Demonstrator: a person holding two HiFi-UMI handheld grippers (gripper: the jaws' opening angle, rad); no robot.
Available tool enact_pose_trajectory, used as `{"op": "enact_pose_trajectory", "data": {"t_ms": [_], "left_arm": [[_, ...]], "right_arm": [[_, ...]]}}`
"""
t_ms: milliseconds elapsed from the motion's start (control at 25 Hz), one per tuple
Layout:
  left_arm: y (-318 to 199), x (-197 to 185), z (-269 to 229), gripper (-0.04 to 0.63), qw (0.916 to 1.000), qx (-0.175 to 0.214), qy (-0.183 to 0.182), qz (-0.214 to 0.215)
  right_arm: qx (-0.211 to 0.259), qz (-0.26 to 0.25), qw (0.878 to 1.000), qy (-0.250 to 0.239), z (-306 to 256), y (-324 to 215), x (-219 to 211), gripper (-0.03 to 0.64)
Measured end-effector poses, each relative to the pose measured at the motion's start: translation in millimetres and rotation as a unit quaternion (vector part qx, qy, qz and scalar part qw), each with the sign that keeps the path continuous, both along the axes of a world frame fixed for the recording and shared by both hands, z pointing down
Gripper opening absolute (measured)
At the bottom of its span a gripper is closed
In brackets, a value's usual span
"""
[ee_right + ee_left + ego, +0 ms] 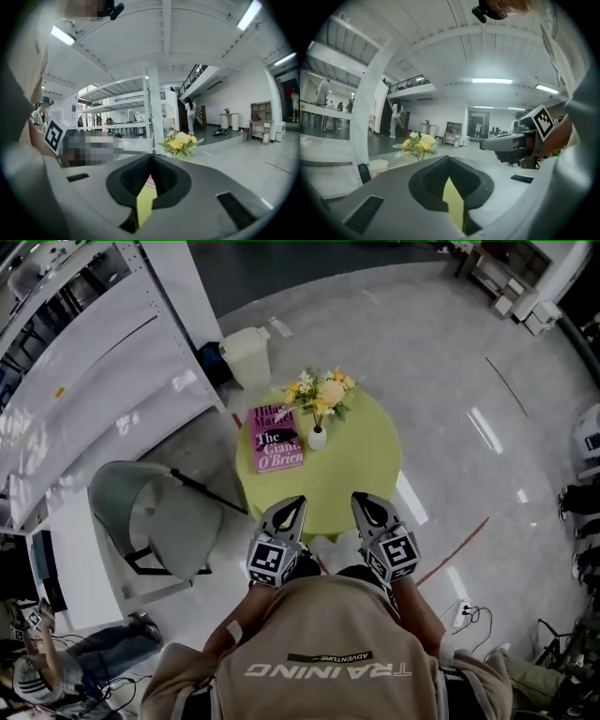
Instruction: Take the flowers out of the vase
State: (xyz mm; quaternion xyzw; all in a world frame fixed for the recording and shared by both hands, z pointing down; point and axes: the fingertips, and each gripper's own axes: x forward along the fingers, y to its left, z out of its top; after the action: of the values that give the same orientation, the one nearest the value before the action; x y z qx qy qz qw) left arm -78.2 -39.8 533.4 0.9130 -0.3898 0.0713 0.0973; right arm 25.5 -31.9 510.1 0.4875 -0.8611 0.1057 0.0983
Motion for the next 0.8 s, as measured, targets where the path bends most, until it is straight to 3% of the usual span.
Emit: {"op": "enact_pose_trajectory", "data": {"t_ms": [320,560,800], "left_arm": [[-54.4,-28.6,12.5,0.006,0.9984,-0.032,0.044,-0.018],[-79.2,-29.1,17.4,0.006,0.9980,-0.036,0.035,-0.040],[-108.5,-8.0,11.4,0.006,0.9974,-0.033,0.013,-0.063]], "right_arm": [[-0.017,0.012,1.000,0.010,7.3,-38.2,-15.2,-0.002],[-0.017,-0.002,1.000,0.008,18.4,-72.4,-11.5,-0.002],[-0.045,-0.038,0.998,-0.038,33.8,-105.9,2.1,-0.002]]}}
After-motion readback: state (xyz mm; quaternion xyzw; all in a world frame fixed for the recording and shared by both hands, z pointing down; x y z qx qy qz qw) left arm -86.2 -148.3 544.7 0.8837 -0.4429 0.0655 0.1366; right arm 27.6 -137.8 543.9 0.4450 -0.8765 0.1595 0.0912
